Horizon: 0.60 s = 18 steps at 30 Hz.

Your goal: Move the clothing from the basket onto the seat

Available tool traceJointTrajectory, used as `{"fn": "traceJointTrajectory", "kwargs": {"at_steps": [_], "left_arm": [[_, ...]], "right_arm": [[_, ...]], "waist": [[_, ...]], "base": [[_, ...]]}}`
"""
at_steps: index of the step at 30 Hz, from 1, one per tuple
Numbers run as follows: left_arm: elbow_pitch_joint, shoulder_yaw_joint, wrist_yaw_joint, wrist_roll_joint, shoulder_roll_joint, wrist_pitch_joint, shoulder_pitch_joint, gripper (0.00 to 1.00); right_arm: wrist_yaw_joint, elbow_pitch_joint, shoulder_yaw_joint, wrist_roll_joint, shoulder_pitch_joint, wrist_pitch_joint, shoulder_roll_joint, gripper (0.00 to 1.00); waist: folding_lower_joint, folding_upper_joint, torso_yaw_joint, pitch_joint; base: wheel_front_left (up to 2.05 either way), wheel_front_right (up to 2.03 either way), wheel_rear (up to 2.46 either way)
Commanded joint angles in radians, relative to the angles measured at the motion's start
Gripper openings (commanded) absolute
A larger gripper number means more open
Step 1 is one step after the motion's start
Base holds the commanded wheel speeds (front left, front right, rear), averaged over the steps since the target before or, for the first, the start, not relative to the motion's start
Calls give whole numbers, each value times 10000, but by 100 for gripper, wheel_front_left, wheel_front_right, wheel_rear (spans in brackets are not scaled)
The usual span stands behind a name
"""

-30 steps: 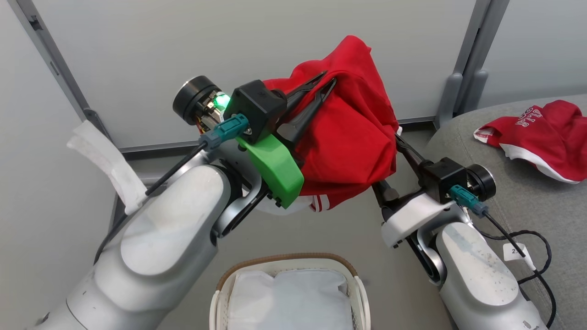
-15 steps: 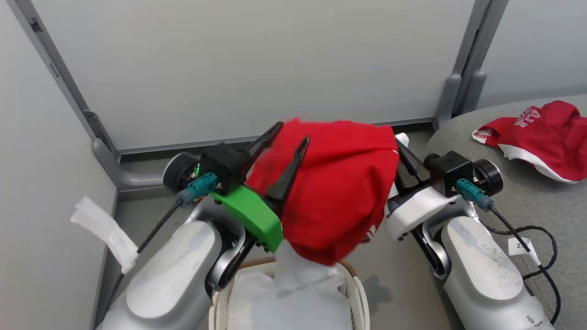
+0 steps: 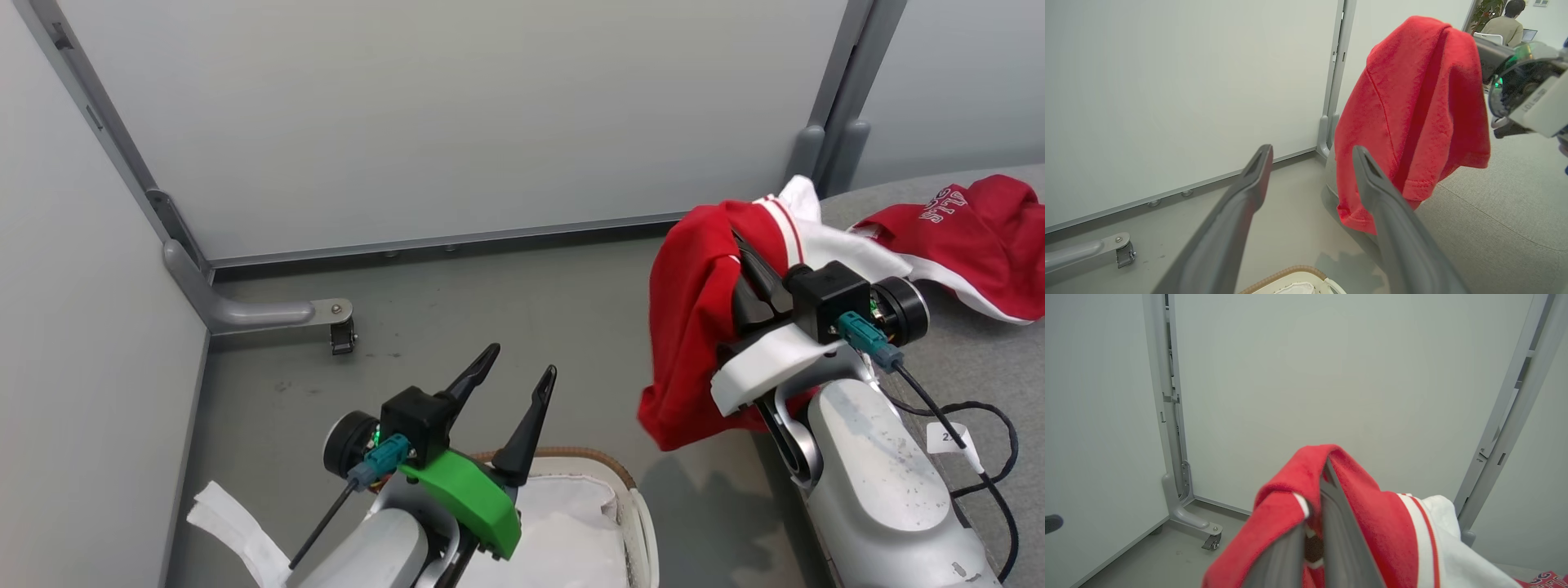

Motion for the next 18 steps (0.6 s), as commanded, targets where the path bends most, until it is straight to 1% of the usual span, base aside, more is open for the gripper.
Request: {"fn": "traceJointTrajectory", "kwargs": {"at_steps": [1, 8, 14, 18], "left_arm": [[123, 3, -37, 100, -62, -77, 238, 100], [535, 121, -101, 194, -327, -165, 714, 100], [456, 444, -168, 490, -570, -157, 1077, 100], [390, 627, -206, 797, -695, -158, 1299, 100]], "right_arm": [[-14, -53, -50, -80, 108, -49, -26, 0], [-14, -111, -192, -89, 259, -49, -28, 0], [-14, -133, -207, -12, 354, -49, -28, 0], [-14, -214, -494, -123, 527, -49, -29, 0]], "waist": [[0, 0, 1, 11], [0, 0, 32, 25], [0, 0, 78, 37], [0, 0, 12, 71]], "base": [[0, 0, 0], [0, 0, 0], [0, 0, 0], [0, 0, 0]]}}
